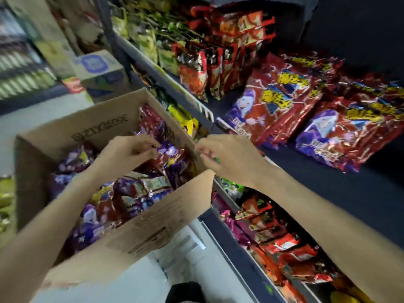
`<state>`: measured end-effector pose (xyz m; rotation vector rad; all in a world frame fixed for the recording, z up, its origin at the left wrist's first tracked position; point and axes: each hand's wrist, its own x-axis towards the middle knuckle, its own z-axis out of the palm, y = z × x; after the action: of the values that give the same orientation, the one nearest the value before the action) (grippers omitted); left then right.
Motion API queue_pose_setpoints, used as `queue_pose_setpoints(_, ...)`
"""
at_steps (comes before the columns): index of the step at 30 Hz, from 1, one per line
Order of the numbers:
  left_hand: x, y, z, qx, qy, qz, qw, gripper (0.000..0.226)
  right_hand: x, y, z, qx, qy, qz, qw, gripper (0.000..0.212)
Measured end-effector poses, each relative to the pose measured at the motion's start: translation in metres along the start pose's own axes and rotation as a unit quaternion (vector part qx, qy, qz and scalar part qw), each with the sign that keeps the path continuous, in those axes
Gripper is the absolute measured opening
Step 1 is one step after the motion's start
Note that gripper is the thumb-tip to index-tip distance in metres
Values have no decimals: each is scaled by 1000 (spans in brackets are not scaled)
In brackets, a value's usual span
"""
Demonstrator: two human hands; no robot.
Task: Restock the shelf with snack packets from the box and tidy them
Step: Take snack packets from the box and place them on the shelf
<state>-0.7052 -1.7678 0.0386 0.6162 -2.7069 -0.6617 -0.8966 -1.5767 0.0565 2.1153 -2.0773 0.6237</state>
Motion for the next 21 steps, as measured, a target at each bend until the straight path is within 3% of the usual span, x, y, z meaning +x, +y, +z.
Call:
queue_pose_setpoints(3,-30,-65,-8,7,-22,-53,998,20,41,-9,49,34,-59,-1,998,17)
queue_pose_setpoints(7,-64,-125,-9,29,-65,-100,992,30,85,-6,115,-51,-164,-22,985,31)
queue_pose_setpoints(10,-80,-153,-3,25,-192,-162,968,63,106,9,152,-200,-271,-65,939,47)
queue_pose_setpoints(13,-85,-166,14,87,-290,-170,938,88,118,21,174,-273,-355,-89,890,53)
queue_pose_setpoints(17,-73,-174,29,108,-277,-149,943,87,127,31,191,-297,-401,-113,859,55)
queue_pose_setpoints(21,-53,-172,28,34,-159,-108,981,79,134,36,201,-298,-405,-120,856,42)
